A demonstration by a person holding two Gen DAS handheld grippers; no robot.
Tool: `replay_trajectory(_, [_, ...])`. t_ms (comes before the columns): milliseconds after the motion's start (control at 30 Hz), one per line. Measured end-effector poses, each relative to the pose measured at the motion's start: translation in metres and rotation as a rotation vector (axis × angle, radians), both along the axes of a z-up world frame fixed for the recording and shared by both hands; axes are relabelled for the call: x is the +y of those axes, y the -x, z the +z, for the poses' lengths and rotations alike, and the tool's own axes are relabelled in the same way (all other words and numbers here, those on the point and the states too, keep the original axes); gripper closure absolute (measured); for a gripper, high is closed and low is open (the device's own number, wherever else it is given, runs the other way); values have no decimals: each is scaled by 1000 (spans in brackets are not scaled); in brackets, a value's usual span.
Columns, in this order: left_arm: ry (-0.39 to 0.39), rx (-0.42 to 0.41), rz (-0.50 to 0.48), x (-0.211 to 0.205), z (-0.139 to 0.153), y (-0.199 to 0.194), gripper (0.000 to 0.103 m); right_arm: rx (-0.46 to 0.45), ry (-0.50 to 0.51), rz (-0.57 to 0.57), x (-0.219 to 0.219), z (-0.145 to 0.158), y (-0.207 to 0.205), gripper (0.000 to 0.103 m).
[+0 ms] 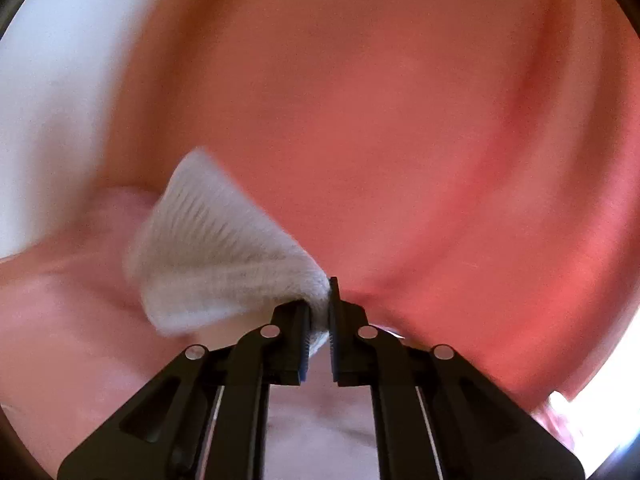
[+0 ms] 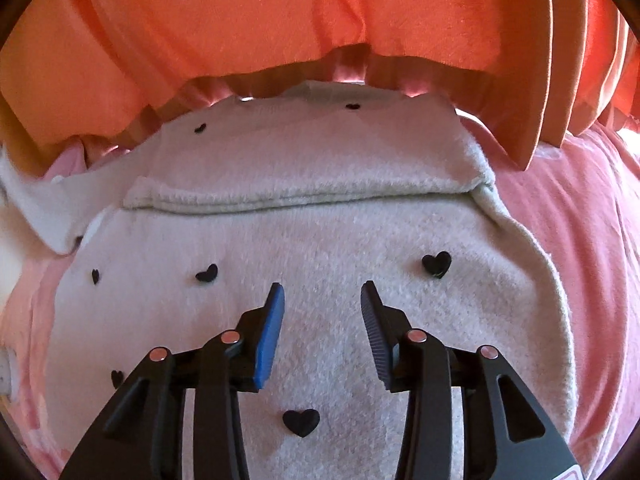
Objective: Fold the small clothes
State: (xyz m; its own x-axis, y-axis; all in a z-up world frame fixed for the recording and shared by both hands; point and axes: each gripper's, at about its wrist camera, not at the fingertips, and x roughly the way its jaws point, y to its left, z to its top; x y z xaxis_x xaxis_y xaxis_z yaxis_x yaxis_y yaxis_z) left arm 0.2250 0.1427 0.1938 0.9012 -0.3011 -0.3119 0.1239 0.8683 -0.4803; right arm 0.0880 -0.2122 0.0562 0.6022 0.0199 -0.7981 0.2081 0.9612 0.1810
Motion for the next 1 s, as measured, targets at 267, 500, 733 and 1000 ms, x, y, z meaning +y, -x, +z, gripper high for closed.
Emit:
replay_trajectory(267, [-117, 299, -348, -221, -110, -8, 89, -2, 51, -59, -30, 0, -5, 57])
replay_trajectory(500, [51, 398, -116, -134, -164, 1, 41, -35, -34, -30, -56, 10, -18, 47])
replay_trajectory(733, [222, 466, 70, -48, -187, -24, 41, -34, -208, -10, -54, 12, -60, 41])
replay_trajectory(1000, [234, 472, 35, -25, -198, -29, 49, 115, -192, -80, -47, -20, -126, 95])
